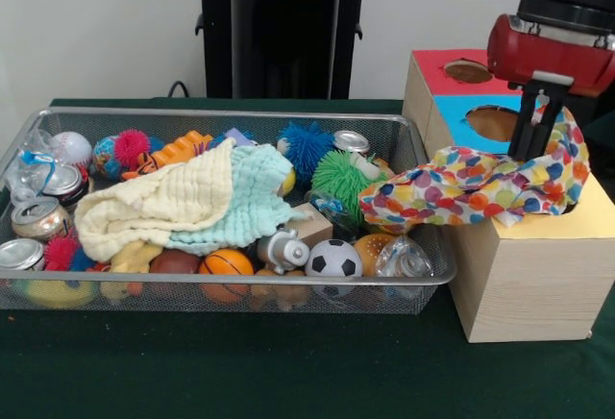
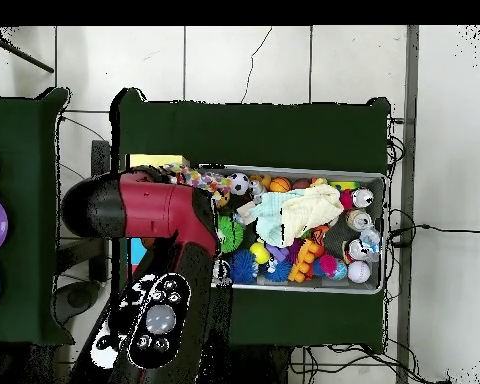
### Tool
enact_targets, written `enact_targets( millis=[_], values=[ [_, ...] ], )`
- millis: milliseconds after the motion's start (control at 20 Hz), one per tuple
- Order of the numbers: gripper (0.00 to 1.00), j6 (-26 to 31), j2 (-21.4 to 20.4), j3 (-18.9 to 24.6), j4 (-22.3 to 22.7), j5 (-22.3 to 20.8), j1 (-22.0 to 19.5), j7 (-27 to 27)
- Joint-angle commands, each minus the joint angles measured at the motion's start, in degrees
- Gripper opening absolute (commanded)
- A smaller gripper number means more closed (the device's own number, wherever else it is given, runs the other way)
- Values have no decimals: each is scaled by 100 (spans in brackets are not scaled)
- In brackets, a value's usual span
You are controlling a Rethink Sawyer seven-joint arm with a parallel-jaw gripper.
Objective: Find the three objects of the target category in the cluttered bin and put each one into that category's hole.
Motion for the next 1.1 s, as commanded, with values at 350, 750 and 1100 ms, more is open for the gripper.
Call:
enact_targets(
  millis=[350,750,1100],
  values=[
    [0,398,449,909,405,211,-192,973],
    [0,-70,746,834,167,231,-140,1160],
    [0,-302,932,1382,216,330,-488,850]
  ],
)
